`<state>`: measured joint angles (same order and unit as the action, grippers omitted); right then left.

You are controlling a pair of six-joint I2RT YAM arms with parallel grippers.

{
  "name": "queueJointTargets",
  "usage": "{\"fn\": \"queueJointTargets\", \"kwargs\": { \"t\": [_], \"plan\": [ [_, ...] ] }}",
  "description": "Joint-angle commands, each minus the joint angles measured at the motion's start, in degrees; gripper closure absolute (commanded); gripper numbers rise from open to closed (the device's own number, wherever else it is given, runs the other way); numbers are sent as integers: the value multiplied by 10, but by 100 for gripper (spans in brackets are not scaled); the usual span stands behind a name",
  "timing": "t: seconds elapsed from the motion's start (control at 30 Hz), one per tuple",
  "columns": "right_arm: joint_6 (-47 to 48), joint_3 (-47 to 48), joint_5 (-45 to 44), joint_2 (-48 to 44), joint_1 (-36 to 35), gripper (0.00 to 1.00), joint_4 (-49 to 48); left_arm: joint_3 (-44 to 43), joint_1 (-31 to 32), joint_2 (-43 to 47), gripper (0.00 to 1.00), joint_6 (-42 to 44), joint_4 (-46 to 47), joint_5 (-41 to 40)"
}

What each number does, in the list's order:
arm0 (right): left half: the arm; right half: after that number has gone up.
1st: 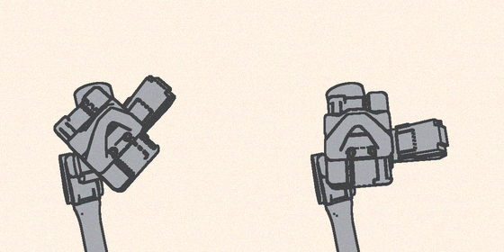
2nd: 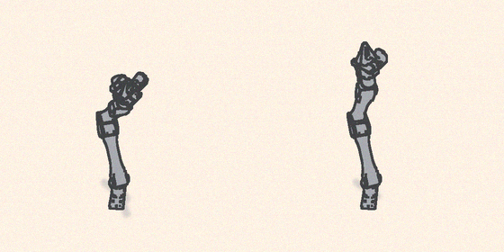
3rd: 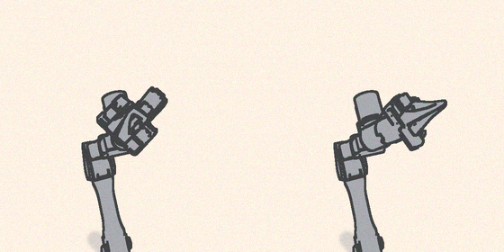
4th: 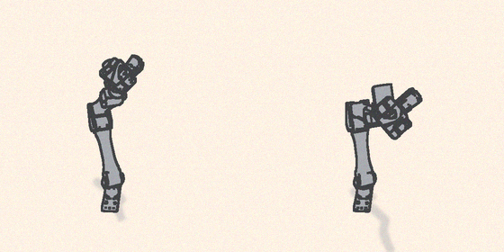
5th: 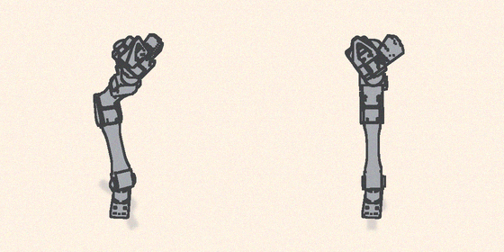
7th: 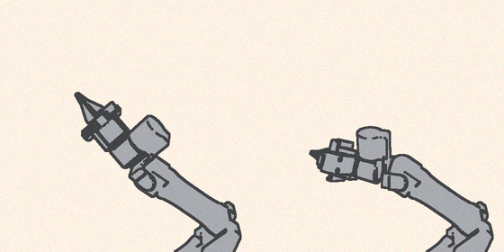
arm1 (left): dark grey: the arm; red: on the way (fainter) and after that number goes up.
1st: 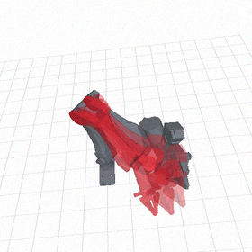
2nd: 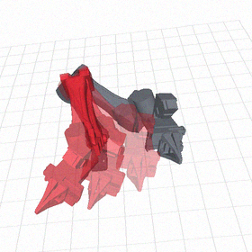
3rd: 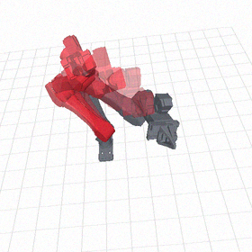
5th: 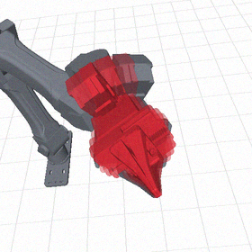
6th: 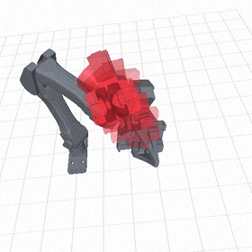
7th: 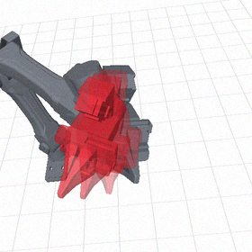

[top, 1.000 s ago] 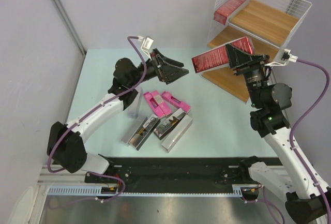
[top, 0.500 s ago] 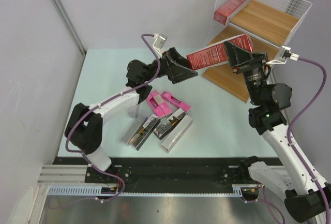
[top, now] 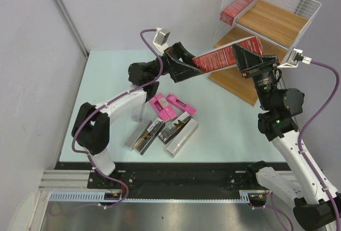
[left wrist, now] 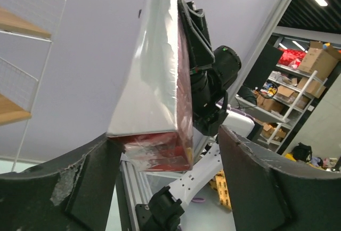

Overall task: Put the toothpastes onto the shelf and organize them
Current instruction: Pick up the toothpaste from the center of the board.

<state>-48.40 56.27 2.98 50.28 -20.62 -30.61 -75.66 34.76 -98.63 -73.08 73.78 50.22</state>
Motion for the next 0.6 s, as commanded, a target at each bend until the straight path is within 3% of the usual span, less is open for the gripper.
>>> {"fn": "queueJointTargets", "kwargs": {
  "t": [0.0, 0.17, 0.23, 0.37, 0.4, 0.57],
  "plan": [
    [-8, 16, 3, -14, 2, 82, -28, -35, 7, -17, 28, -33, 68, 14],
    [-7, 16, 0, -14, 3, 81, -26, -35, 8, -17, 48, -32, 70, 12],
    [-7, 16, -2, -12, 3, 77, -24, -35, 8, -16, 56, -32, 70, 12],
    [-1, 16, -9, -13, 3, 59, -13, -36, 7, -11, 66, -29, 64, 10],
    [4, 16, -11, -14, 4, 50, -2, -35, 7, -10, 67, -28, 62, 9],
    [51, 16, -47, -27, 4, 33, 57, -17, -4, 10, 75, -13, 47, -13]
  ]
}}
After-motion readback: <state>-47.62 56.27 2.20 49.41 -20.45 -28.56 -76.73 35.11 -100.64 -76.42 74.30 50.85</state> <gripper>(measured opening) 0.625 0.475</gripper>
